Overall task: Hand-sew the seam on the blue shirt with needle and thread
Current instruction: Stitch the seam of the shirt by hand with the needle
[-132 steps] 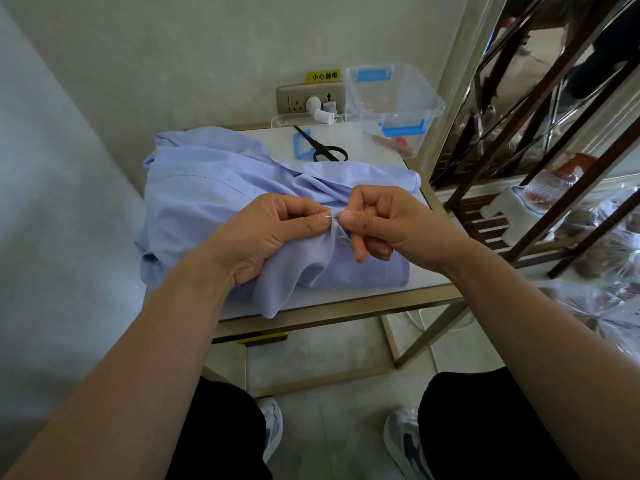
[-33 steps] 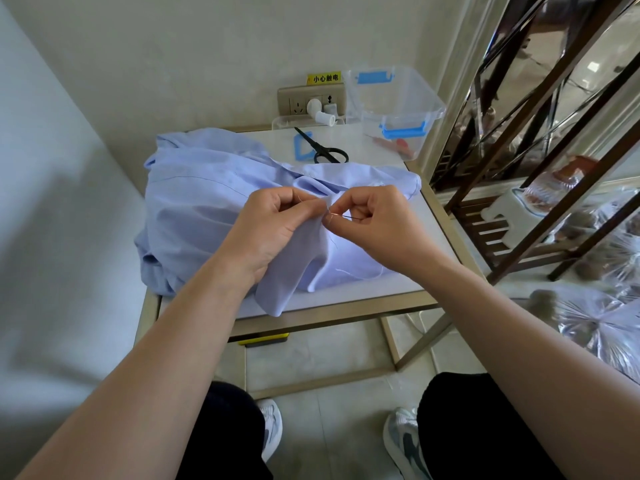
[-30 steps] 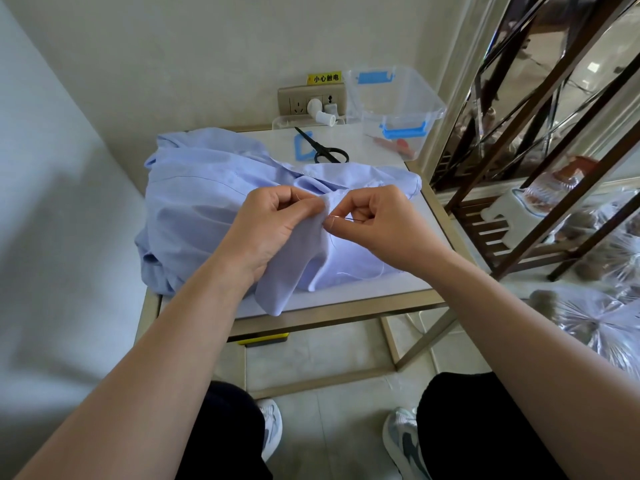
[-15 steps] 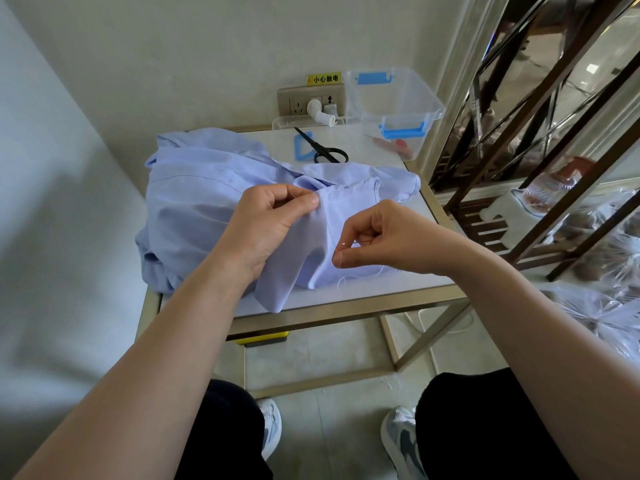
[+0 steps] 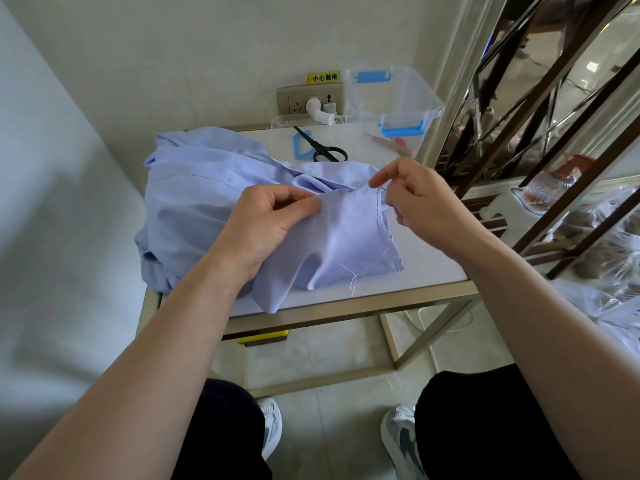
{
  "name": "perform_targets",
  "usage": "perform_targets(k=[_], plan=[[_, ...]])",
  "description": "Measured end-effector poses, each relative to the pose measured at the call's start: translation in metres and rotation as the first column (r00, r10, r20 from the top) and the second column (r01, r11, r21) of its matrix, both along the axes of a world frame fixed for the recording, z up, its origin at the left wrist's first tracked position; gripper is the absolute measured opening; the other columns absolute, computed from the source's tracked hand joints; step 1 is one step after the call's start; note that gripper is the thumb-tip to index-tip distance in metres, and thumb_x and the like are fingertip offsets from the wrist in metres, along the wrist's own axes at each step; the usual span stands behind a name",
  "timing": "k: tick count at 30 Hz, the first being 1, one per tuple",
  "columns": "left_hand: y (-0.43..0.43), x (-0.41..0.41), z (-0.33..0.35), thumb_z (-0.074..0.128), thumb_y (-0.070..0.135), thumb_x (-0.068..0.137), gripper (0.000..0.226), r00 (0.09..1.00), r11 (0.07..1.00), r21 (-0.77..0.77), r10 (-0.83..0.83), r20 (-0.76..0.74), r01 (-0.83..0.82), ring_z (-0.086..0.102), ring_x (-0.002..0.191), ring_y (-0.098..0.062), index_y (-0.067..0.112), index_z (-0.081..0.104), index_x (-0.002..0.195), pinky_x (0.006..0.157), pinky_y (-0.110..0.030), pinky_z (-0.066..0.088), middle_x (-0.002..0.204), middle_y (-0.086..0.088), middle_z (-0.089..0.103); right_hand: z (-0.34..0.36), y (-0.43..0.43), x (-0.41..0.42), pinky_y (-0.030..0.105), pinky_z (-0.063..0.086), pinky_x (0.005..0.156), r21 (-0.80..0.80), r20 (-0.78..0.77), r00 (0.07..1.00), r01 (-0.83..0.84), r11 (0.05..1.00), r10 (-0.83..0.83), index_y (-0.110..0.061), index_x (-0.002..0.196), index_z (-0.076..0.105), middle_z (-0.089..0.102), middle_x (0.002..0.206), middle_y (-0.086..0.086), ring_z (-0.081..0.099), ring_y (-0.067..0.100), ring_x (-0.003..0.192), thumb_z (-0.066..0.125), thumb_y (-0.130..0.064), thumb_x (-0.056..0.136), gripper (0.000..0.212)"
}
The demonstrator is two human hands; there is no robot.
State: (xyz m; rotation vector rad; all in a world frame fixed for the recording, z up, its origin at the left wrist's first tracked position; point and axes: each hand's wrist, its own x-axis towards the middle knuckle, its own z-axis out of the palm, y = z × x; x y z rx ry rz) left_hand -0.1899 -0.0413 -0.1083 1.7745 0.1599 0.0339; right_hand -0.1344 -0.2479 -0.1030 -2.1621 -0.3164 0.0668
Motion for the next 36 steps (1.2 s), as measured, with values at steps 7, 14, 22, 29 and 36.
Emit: perform_targets(k=[7, 14, 22, 29, 36], plan=[[-0.001, -0.002, 0.001, 0.07, 0.018, 0.089, 0.013, 0.997, 0.996, 0.044, -0.073, 0.009, 0.072, 0.058, 0.068, -0.007, 0.017, 0.073, 0.076, 0.068, -0.023, 0.045, 0.072, 0.005, 0.069, 0.012, 0.01, -0.013, 0.037, 0.056, 0.071, 0.225, 0.012, 0.983, -0.183, 0.957, 0.185, -0.007, 0.098, 0.064, 0.076, 0.082, 0.004, 0.055, 0.014, 0.053, 0.06, -0.009, 0.096, 0.005], [0.001, -0.006, 0.002, 0.072, 0.027, 0.087, 0.015, 0.986, 0.985, 0.065, -0.163, 0.02, 0.162, 0.052, 0.07, -0.008, 0.018, 0.076, 0.075, 0.068, -0.025, 0.04, 0.07, -0.006, 0.064, 0.006, 0.02, -0.018, 0.029, 0.055, 0.064, 0.316, -0.144, 0.914, -0.321, 0.893, 0.379, -0.004, 0.087, 0.06, 0.068, 0.116, 0.011, 0.07, 0.018, 0.086, 0.053, -0.007, 0.098, 0.013], [0.009, -0.007, 0.0, 0.073, 0.021, 0.086, 0.014, 0.989, 0.984, 0.101, -0.15, -0.012, 0.15, 0.055, 0.065, -0.008, 0.011, 0.073, 0.077, 0.063, -0.022, 0.045, 0.069, 0.001, 0.064, 0.002, 0.012, -0.01, 0.027, 0.056, 0.078, 0.343, -0.198, 0.902, -0.303, 0.889, 0.384, -0.003, 0.083, 0.056, 0.069, 0.094, 0.03, 0.069, 0.021, 0.079, 0.057, -0.012, 0.083, 0.009], [0.011, -0.007, 0.001, 0.073, 0.022, 0.087, 0.022, 0.987, 0.979, 0.144, -0.154, 0.039, 0.147, 0.049, 0.061, -0.01, 0.014, 0.07, 0.066, 0.057, -0.019, 0.042, 0.064, 0.0, 0.059, 0.003, 0.011, -0.009, 0.033, 0.057, 0.079, 0.326, -0.188, 0.904, -0.312, 0.892, 0.385, -0.008, 0.074, 0.05, 0.066, 0.095, 0.036, 0.07, 0.029, 0.081, 0.049, 0.009, 0.088, 0.022], [0.011, -0.006, 0.0, 0.073, 0.023, 0.086, 0.025, 0.983, 0.971, 0.181, -0.171, 0.069, 0.156, 0.048, 0.059, -0.01, 0.016, 0.07, 0.063, 0.058, -0.022, 0.042, 0.061, -0.002, 0.06, 0.002, 0.009, -0.01, 0.028, 0.058, 0.076, 0.297, -0.209, 0.902, -0.31, 0.903, 0.378, 0.006, 0.09, 0.055, 0.07, 0.079, 0.016, 0.072, 0.021, 0.075, 0.044, 0.016, 0.09, 0.015]])
